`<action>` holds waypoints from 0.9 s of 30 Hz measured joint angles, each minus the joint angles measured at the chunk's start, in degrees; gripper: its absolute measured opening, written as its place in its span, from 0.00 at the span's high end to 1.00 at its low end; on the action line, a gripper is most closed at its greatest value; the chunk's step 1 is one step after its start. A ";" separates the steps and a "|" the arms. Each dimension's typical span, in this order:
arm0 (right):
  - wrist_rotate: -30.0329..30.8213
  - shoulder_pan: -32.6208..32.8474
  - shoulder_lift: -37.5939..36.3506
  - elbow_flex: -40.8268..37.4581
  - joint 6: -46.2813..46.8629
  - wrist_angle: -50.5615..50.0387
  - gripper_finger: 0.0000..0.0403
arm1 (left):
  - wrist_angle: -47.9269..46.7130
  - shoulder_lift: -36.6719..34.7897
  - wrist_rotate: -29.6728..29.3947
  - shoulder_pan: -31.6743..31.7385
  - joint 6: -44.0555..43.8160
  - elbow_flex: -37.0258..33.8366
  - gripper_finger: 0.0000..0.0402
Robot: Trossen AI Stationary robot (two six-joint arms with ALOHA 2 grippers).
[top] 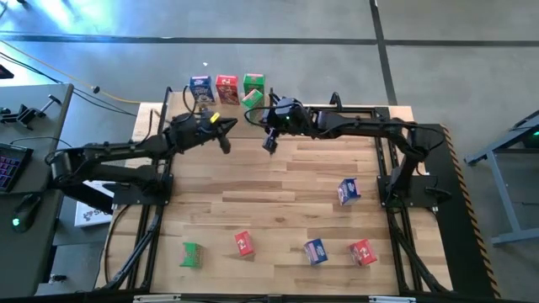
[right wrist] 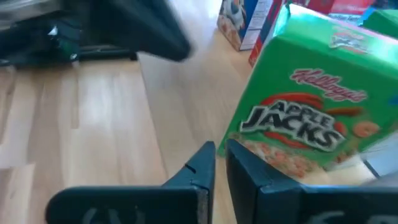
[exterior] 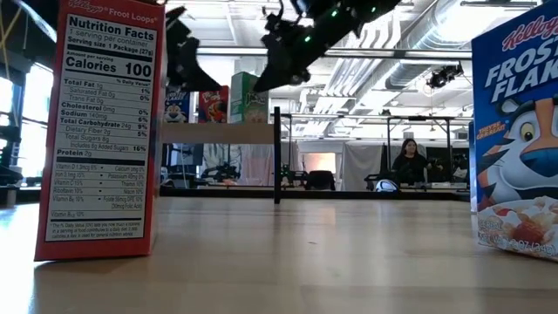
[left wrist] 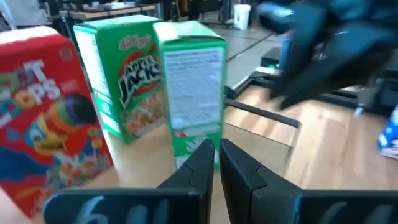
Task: Stack cereal on shelf
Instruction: Put the top green cereal box on the shelf aligned with the other green cereal box
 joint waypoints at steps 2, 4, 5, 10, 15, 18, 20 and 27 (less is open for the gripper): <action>0.00 0.59 -1.84 0.00 -0.12 -2.41 0.94 | 0.32 2.64 0.00 0.85 0.14 2.18 0.95; 0.02 1.04 -3.55 0.00 -0.11 -4.98 0.94 | 0.52 5.03 0.03 1.73 0.61 4.06 0.95; 0.02 1.22 -4.31 0.00 -0.11 -5.97 0.94 | 0.64 6.23 0.03 2.16 0.94 4.95 0.95; 0.02 1.75 -6.39 0.00 -0.11 -8.71 0.94 | 2.95 11.03 2.27 3.64 1.59 8.51 0.95; 0.35 1.69 -6.52 0.00 -0.11 -9.63 0.94 | 2.83 13.49 2.33 4.93 1.62 11.19 0.95; 0.39 1.69 -6.52 -0.49 -0.12 -9.02 0.94 | 3.06 13.83 2.31 5.84 2.21 12.18 0.95; 0.42 1.48 -6.51 -1.27 0.03 -8.39 0.94 | 2.62 13.63 2.37 6.48 2.59 12.45 0.95; 1.55 -0.05 -6.06 -4.53 0.21 -5.94 0.94 | -6.58 6.51 5.07 7.00 4.05 12.84 0.95</action>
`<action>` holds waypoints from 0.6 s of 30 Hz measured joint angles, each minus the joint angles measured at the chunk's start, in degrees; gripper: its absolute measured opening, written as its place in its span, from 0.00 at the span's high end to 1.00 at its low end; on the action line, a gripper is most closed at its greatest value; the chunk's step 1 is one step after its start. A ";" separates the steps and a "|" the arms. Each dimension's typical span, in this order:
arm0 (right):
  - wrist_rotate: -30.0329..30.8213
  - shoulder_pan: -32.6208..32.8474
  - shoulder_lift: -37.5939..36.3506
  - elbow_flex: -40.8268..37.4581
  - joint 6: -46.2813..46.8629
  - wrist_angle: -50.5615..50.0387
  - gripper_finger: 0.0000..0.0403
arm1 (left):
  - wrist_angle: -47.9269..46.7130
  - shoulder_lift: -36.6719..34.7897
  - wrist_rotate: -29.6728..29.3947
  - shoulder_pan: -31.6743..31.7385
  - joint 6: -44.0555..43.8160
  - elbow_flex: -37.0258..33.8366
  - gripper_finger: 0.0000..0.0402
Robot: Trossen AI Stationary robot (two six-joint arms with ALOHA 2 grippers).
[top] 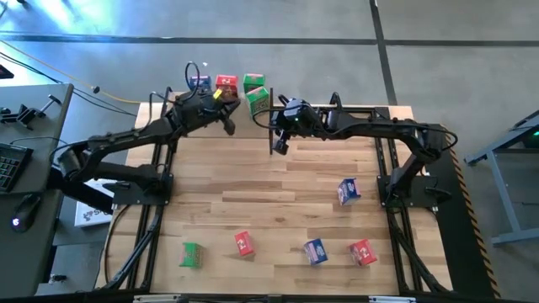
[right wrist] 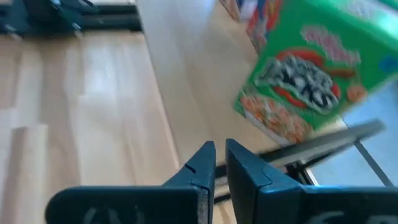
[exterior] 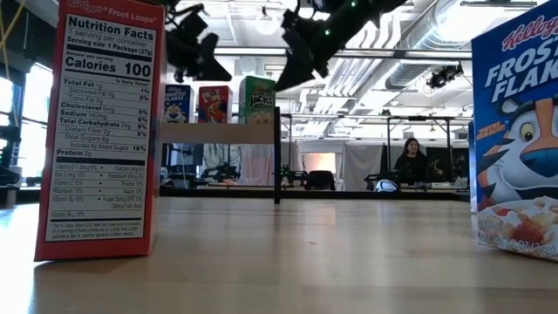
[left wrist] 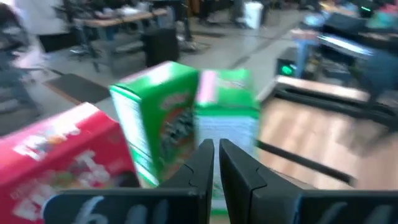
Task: Stack cereal on shelf
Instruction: Put the top green cereal box on the shelf aligned with the other green cereal box
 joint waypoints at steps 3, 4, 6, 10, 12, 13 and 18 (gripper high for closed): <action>0.99 -1.08 -0.06 -1.31 -1.30 2.54 0.94 | -3.25 -2.57 3.91 -1.57 -1.08 -0.77 0.95; 1.46 -1.54 -0.09 -1.54 -1.72 2.75 0.94 | -3.17 -2.74 5.07 -2.37 -1.74 -1.21 0.95; 2.27 -3.00 -0.11 -1.55 -2.37 3.38 0.94 | -3.54 -2.33 5.77 -4.08 -2.89 -1.76 0.95; 2.91 -6.16 -0.17 -1.55 -0.41 4.65 0.94 | -1.22 1.02 2.42 -7.22 -3.52 -1.81 0.95; 2.89 -7.35 -0.03 -1.55 0.90 5.95 0.94 | 1.54 3.17 0.87 -8.04 -3.53 -1.81 0.95; 2.73 -7.80 0.18 -1.55 1.43 6.92 0.94 | 3.06 4.20 -0.04 -8.24 -3.54 -1.84 0.95; 0.73 -8.75 2.29 -1.55 2.29 11.22 0.94 | 8.31 8.32 -5.96 -8.27 -3.98 -1.84 0.95</action>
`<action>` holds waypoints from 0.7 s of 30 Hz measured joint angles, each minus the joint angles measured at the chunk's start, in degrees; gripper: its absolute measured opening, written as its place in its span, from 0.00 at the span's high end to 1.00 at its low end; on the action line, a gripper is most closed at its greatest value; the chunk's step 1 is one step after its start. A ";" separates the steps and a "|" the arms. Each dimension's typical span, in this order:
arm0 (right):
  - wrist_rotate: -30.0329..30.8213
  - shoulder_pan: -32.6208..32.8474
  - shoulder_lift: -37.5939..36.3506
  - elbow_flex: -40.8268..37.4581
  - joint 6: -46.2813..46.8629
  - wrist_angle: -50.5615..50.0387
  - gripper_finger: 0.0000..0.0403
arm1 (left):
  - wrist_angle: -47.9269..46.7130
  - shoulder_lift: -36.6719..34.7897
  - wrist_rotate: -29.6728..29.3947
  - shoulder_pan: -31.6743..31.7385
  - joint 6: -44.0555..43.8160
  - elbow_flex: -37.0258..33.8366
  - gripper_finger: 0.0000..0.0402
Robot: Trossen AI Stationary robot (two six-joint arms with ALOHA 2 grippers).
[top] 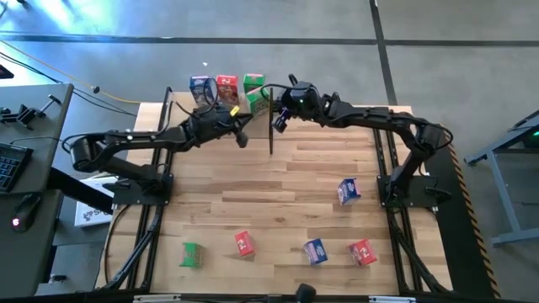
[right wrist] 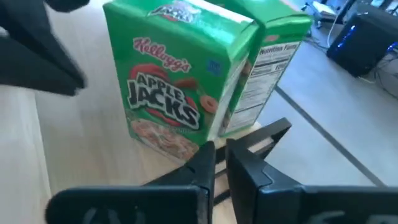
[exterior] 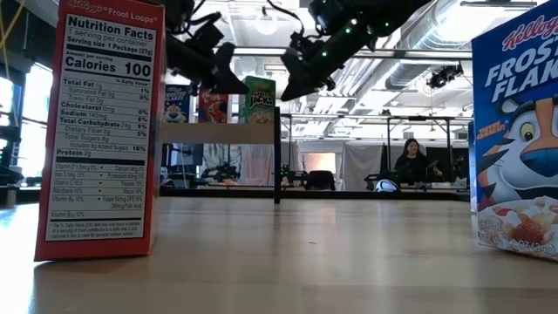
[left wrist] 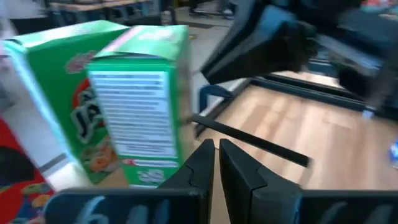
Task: Stack cereal on shelf
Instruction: Put the top green cereal box on the shelf aligned with the other green cereal box
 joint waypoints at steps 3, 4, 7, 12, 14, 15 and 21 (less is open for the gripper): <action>0.08 0.06 1.36 0.01 0.57 2.77 0.94 | 1.37 1.27 -1.67 0.37 -0.02 0.00 0.95; 0.85 0.10 1.89 0.02 0.83 3.43 0.94 | 1.77 1.59 -1.85 0.51 -0.02 0.01 0.95; 2.68 0.06 2.93 0.01 1.06 4.04 0.94 | 1.67 2.15 -2.07 1.16 -0.03 0.04 0.95; 2.58 0.06 3.39 0.02 1.97 3.70 0.94 | 1.68 2.18 -2.12 1.86 -0.16 0.04 0.95; 0.84 0.14 3.39 0.01 1.60 3.98 0.94 | 1.70 2.18 -2.22 1.96 -0.13 0.04 0.95; -0.55 0.13 3.39 0.01 1.24 4.01 0.94 | 1.70 2.18 -2.23 2.15 -0.13 0.04 0.95; -0.06 0.26 3.13 0.02 0.70 3.89 0.94 | 1.30 1.81 -3.63 3.48 -0.11 0.04 0.95</action>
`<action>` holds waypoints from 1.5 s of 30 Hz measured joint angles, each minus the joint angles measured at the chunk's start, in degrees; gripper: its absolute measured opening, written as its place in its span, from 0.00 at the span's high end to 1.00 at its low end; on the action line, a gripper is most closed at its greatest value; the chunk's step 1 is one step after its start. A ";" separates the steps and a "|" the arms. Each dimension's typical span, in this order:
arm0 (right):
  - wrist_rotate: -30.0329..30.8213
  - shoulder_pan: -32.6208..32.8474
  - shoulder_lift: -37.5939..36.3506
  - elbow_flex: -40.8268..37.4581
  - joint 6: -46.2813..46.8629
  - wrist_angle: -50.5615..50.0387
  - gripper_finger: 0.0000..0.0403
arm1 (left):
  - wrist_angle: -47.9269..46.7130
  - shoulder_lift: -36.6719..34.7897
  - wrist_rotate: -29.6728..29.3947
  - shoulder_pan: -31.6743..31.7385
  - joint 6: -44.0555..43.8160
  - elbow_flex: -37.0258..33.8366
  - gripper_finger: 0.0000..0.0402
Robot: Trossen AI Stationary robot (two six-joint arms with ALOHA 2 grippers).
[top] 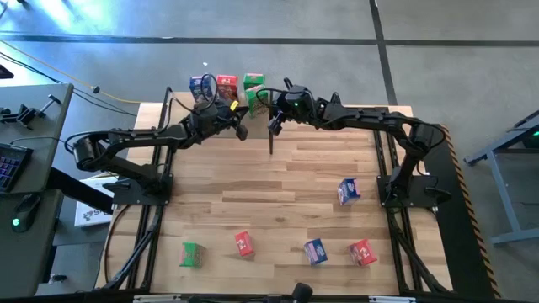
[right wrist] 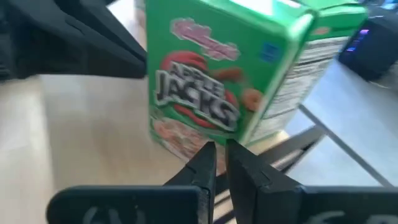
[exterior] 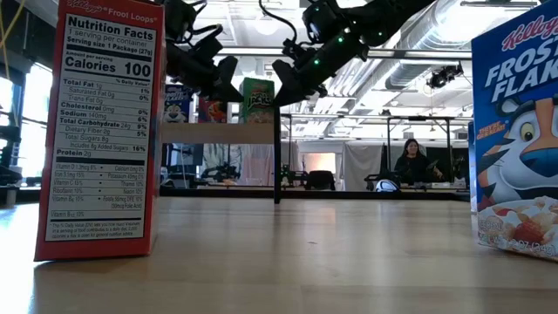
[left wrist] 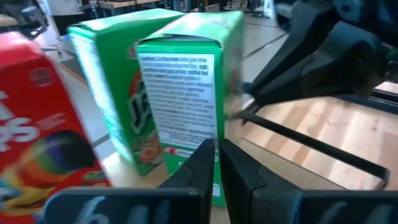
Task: Stack cereal on shelf
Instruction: Put the top green cereal box on the shelf aligned with the other green cereal box
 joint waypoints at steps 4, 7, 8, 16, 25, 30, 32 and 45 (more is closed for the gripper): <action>4.61 -0.02 -0.71 0.09 0.16 -0.69 0.94 | -3.24 -2.74 0.24 0.82 0.47 0.00 0.95; 5.21 -0.48 -0.72 0.09 0.39 -0.46 0.94 | -6.22 -5.16 3.52 0.92 0.48 0.00 0.95; 4.66 -0.56 -0.64 0.09 0.82 -0.02 0.94 | -6.35 -5.50 5.62 0.81 0.27 0.00 0.95; 1.21 -0.86 1.59 0.09 1.47 3.62 0.94 | -2.75 -1.65 5.98 -0.95 -1.28 0.04 0.95; 1.05 0.09 1.65 0.09 1.82 3.18 0.94 | -0.81 -0.09 0.99 -0.44 -1.42 0.04 0.95; -0.11 0.11 1.65 0.09 1.86 3.16 0.94 | -0.83 -0.09 0.58 0.92 -1.55 0.04 0.95; -0.36 0.11 1.65 0.09 1.86 3.16 0.94 | -0.83 -0.09 0.52 1.11 -1.55 0.04 0.95; -0.47 -0.08 1.33 0.09 0.33 5.83 0.94 | -1.38 -0.72 1.65 -0.38 -1.33 0.02 0.95</action>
